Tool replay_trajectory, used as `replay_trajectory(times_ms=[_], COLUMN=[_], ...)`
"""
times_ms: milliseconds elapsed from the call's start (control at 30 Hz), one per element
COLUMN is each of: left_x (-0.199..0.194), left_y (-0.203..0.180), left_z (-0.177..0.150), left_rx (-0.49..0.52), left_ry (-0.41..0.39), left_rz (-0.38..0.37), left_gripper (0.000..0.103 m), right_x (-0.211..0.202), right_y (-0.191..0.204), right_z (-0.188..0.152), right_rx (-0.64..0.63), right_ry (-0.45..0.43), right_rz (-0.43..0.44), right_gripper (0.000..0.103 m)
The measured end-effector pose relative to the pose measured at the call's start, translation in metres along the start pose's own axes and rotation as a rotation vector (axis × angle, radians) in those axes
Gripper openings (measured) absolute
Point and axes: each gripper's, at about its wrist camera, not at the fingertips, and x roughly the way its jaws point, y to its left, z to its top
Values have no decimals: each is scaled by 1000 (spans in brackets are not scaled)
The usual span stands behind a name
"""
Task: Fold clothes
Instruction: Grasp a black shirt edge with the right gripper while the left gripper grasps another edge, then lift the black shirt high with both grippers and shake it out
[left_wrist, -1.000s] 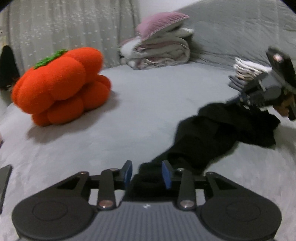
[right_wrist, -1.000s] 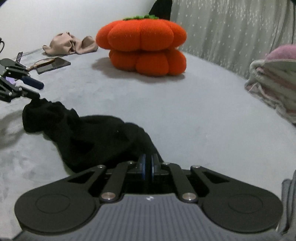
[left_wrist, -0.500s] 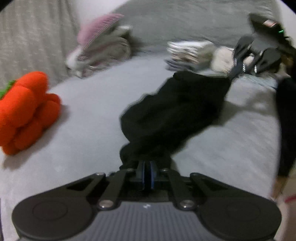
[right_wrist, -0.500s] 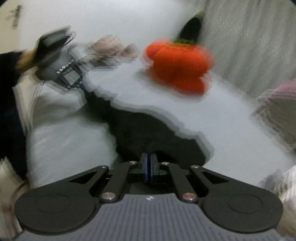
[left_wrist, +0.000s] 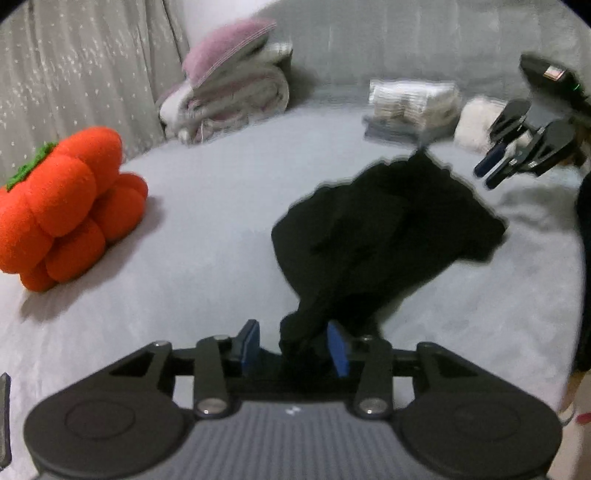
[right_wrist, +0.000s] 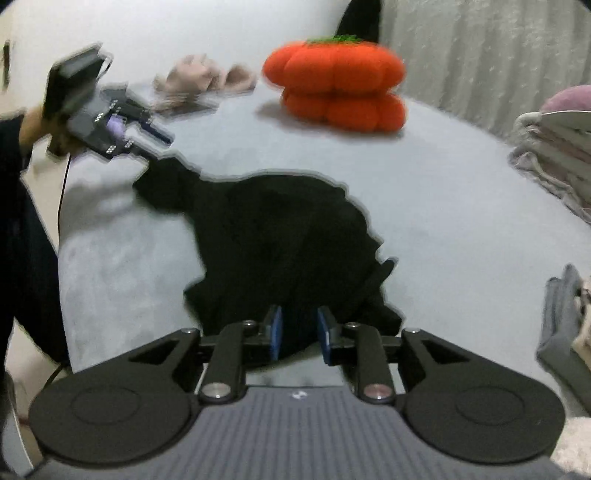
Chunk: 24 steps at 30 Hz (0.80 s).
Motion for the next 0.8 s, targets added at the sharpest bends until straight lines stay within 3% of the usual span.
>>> replay_trajectory(times_ms=[133,167,233,300,433,467,500,533,633,700,800], left_x=[28,31,31,28,20,16,11,3,-24,-43,-77], left_y=[0,-1,-1,1,6,8,9,11,11,6,4], left_z=[1,0,1,1,7,8,10,11,15,20,26], left_rx=[-29,-25,-30,-43,-67,-72,-79,-88,-94,-60,-76], left_ry=[95,105,99,83,31,11,-9,-38,-141,-214,-342], left_rz=[-64,-63,-63,-52,12,35,58,82,176,251,294], left_gripper=[36,28,19,12,9,9,9,8,8,8,8], right_x=[14,16,17,20,32,37,42,44,31,10,-20], right_y=[14,15,14,8,2,3,7,11,20,22,29], right_z=[3,4,5,5,9,9,10,10,13,21,37], right_rx=[-57,-61,-54,-22,11,8,-13,-33,-74,-70,-69], right_ry=[36,35,21,2,3,16,40,51,-2,-93,-222], right_rz=[20,29,28,22,33,40,47,37,-93,-231,-390], right_gripper=[26,26,36,36,35,29,0,2,2,2,2])
